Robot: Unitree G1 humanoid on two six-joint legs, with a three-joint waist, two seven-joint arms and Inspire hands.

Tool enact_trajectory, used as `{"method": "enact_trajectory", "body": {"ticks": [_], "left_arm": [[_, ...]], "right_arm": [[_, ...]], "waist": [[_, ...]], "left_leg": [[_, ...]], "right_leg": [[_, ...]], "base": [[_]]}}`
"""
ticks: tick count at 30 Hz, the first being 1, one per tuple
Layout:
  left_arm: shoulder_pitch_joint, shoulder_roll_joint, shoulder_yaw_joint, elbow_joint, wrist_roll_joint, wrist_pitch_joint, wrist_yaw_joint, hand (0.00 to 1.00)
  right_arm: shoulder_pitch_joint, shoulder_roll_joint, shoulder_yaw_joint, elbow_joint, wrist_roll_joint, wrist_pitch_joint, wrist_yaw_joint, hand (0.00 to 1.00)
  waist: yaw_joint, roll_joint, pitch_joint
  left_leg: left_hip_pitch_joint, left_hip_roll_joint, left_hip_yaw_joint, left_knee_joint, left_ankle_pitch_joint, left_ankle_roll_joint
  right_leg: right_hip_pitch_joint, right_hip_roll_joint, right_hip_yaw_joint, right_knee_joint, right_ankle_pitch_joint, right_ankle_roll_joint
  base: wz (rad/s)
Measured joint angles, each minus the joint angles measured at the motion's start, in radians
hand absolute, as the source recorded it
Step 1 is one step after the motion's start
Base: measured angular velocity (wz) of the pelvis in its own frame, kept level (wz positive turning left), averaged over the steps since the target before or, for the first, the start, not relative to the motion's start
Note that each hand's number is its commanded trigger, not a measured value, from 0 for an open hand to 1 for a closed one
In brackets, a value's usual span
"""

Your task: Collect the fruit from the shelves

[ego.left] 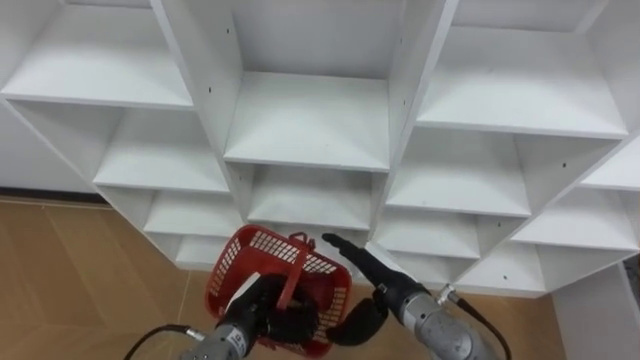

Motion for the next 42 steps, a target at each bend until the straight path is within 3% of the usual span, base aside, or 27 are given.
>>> {"method": "enact_trajectory", "body": {"ticks": [3,9,14,22,25,33,42], "left_arm": [[0.029,0.010,0.002,0.000,0.000,0.000,0.006,1.00],[0.053,0.009,0.062,0.001,0.050,0.000,0.010,1.00],[0.109,0.007,0.122,0.018,0.062,-0.002,0.028,1.00],[0.188,-0.001,0.267,0.196,0.059,-0.024,0.093,1.00],[0.208,-0.014,0.340,0.246,0.060,-0.030,0.111,1.00],[0.237,-0.011,0.407,0.344,0.041,-0.017,0.162,1.00],[0.256,-0.012,0.429,0.374,0.044,0.052,0.174,1.00]], "right_arm": [[0.008,-0.005,-0.010,0.000,0.056,0.000,-0.025,0.00],[0.064,-0.005,-0.098,0.003,0.083,-0.009,-0.078,0.00],[0.111,-0.002,-0.181,0.057,0.115,-0.045,-0.117,0.00],[0.135,0.000,-0.313,0.419,0.208,-0.078,-0.184,0.00],[0.158,0.001,-0.352,0.542,0.243,-0.080,-0.191,0.00],[0.179,0.004,-0.395,0.697,0.396,-0.055,-0.196,0.00],[0.177,0.009,-0.419,0.725,0.440,-0.010,-0.195,0.00]], "waist": [[-0.020,0.001,-0.0007],[-0.017,0.008,-0.0040],[-0.020,0.021,-0.0087],[-0.029,0.015,-0.0096],[-0.015,0.009,-0.0114],[-0.018,0.013,-0.0104],[-0.020,0.013,-0.0102]], "left_leg": [[0.011,0.000,-0.009,0.000,0.000,-0.001],[0.028,0.000,-0.011,-0.001,-0.002,-0.002],[0.058,0.000,-0.011,-0.020,-0.002,-0.002],[0.071,-0.002,-0.012,-0.035,-0.003,-0.004],[0.085,-0.002,-0.012,-0.039,-0.009,-0.007],[0.115,-0.001,-0.009,-0.047,-0.019,-0.009],[0.115,0.000,-0.010,-0.047,-0.022,-0.010]], "right_leg": [[0.018,0.001,-0.010,-0.005,0.000,0.000],[0.043,0.003,-0.015,-0.020,0.002,0.001],[0.072,0.005,-0.015,-0.036,0.002,0.002],[0.084,0.006,-0.019,-0.053,0.002,0.004],[0.089,0.006,-0.017,-0.054,-0.004,0.005],[0.124,0.010,-0.013,-0.069,-0.008,0.007],[0.125,0.010,-0.013,-0.069,-0.011,0.008]], "base": [[0.08],[0.01],[0.00],[0.00],[0.00],[-0.01],[0.00]]}}
